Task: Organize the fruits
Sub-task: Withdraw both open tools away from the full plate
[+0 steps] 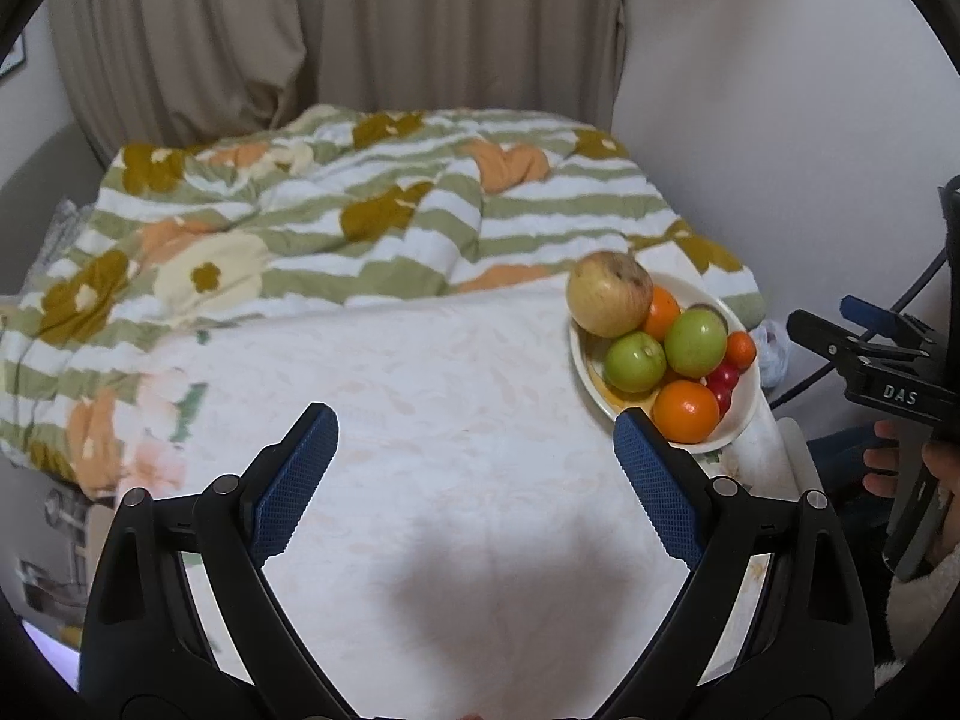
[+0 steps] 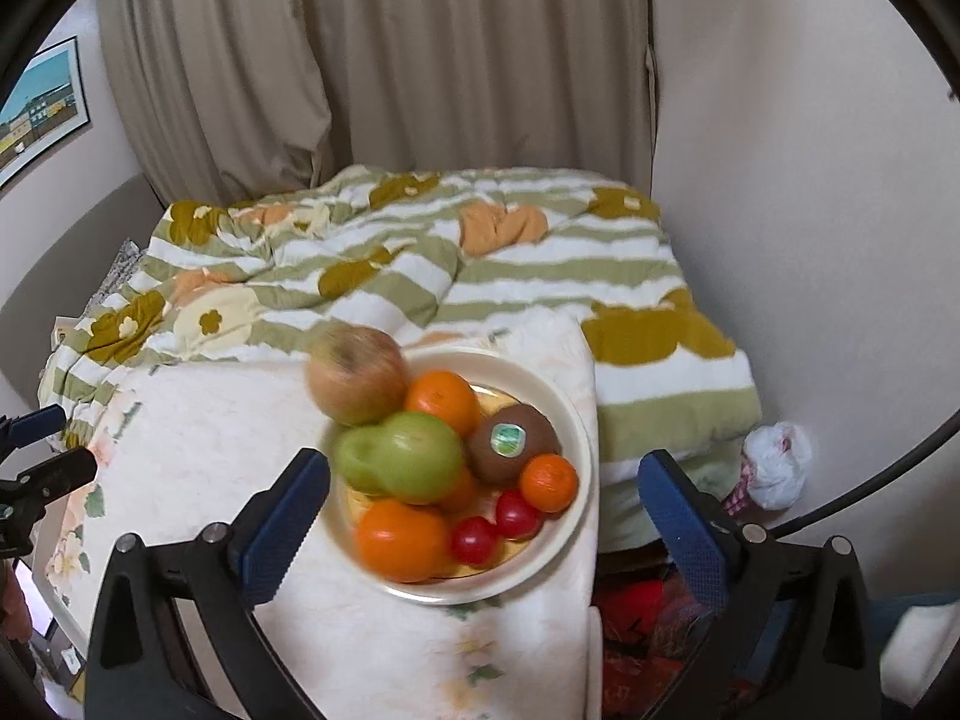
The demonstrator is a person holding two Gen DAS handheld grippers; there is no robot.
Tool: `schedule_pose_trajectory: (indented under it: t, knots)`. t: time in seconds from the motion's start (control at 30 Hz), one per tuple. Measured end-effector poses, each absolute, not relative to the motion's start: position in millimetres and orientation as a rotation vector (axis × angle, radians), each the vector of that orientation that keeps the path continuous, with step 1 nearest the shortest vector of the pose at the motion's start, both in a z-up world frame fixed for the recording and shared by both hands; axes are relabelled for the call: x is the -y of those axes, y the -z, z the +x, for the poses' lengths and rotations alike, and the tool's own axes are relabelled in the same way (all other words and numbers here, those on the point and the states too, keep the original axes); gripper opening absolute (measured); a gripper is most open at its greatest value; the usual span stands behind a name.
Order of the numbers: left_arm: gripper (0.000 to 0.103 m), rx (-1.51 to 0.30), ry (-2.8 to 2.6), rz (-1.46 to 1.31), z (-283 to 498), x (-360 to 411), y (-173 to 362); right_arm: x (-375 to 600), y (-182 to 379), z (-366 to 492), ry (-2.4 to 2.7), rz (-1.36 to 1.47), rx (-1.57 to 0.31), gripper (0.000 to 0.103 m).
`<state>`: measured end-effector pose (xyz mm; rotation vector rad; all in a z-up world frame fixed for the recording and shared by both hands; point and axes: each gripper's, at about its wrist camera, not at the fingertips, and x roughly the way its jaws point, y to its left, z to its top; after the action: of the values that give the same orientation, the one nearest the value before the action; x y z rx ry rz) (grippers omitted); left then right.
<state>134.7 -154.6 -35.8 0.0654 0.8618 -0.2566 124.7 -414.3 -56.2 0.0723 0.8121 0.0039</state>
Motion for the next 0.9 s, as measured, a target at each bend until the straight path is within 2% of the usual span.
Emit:
schedule_pose_trajectory:
  t: [0.33, 0.9]
  knots:
    - [0.103, -0.739, 0.177, 0.048, 100.2, 93.1, -10.6, 339.6, -2.7, 88.7, -0.004, 0.05, -0.739, 0.102]
    - [0.103, -0.687, 0.126, 0.032, 62.6, 47.6, -21.8, 280.6, -9.9, 55.5, 0.013, 0.018, -0.735, 0.102]
